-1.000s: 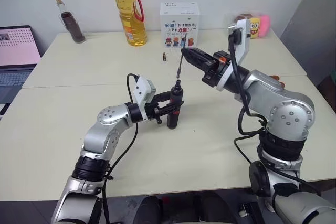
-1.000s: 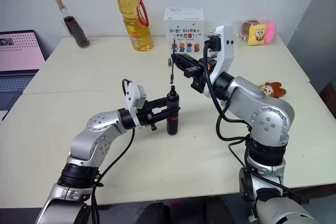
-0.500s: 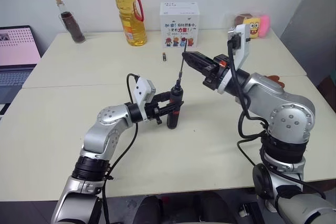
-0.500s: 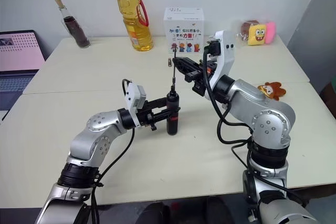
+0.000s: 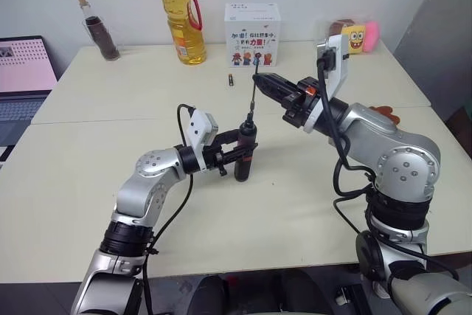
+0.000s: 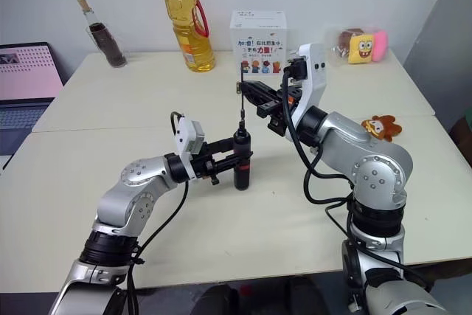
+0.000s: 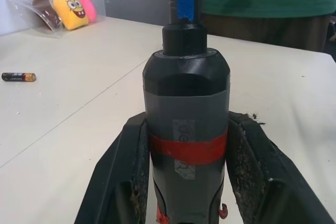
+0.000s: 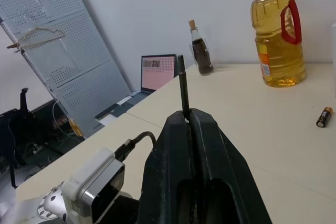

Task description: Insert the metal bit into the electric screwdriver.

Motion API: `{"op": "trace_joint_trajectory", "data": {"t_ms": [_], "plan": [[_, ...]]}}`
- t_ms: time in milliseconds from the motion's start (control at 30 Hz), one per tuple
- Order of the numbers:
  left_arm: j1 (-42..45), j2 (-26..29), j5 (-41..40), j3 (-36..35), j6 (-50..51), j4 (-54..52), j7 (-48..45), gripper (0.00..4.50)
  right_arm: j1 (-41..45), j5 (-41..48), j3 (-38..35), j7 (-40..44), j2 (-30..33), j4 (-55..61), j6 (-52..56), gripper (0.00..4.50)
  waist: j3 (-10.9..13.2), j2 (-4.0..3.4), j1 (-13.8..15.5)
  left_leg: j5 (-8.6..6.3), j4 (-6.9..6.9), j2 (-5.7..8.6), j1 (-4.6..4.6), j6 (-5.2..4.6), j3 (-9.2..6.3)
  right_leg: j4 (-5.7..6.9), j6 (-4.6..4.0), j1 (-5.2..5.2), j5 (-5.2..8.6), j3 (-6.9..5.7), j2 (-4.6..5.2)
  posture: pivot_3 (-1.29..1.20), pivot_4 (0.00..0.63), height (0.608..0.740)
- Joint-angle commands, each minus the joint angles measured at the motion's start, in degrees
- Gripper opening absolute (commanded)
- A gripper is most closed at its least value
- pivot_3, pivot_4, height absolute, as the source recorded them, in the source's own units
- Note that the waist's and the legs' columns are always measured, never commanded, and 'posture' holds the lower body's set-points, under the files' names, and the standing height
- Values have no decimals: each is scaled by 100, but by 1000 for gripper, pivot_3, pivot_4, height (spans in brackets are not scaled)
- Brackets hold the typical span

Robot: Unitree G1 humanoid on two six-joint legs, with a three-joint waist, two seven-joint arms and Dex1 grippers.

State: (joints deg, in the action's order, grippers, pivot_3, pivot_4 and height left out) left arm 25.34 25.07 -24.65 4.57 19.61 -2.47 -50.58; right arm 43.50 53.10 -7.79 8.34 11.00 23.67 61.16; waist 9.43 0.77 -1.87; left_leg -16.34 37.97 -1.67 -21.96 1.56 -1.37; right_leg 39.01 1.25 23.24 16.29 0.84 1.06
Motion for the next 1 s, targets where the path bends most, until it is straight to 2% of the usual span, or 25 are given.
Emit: {"op": "trace_joint_trajectory", "data": {"t_ms": [33,1000], "plan": [[-134,123,156,-35,95,25,76,1665,3,79,18,178,81,186,-201,53,0,0,0,0,0,1,0,0,0,0,0,0,0,0,0,0,150,740],[-279,149,29,-58,228,-210,16,1665,-44,26,246,401,220,188,-465,53,0,0,1,0,-3,0,-1,0,0,-4,1,0,0,0,0,0,150,740]]}}
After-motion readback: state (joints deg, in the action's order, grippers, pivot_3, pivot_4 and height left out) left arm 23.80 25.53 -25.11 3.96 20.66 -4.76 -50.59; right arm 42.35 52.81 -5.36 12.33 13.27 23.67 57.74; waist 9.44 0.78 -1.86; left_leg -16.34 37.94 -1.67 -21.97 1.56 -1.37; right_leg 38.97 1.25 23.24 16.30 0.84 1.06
